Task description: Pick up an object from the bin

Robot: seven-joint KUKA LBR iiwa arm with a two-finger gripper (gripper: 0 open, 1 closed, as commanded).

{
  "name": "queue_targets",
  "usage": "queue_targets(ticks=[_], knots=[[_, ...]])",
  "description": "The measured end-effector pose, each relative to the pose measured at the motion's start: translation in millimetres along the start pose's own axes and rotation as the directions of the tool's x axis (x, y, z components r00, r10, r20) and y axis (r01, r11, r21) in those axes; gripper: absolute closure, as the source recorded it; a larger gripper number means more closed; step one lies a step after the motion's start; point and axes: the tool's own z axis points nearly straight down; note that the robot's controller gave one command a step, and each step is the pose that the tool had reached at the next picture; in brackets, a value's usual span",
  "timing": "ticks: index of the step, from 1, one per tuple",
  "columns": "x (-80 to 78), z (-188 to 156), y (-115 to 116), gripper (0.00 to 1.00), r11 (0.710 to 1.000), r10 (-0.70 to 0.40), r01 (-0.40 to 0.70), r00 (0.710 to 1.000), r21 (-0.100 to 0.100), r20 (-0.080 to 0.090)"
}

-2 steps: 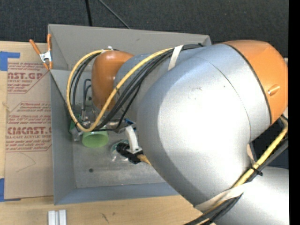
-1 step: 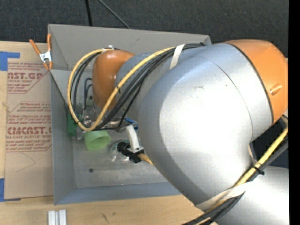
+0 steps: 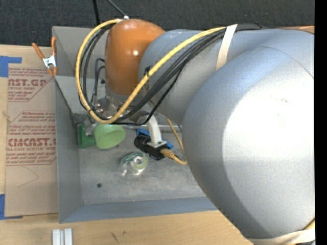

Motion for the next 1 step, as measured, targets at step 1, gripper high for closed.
queue_targets(ticks=[1], knots=[[-36.3, 6.4, -19.6, 1.00, 1.000, 0.030, -0.030, 1.000, 0.009, 0.003]])
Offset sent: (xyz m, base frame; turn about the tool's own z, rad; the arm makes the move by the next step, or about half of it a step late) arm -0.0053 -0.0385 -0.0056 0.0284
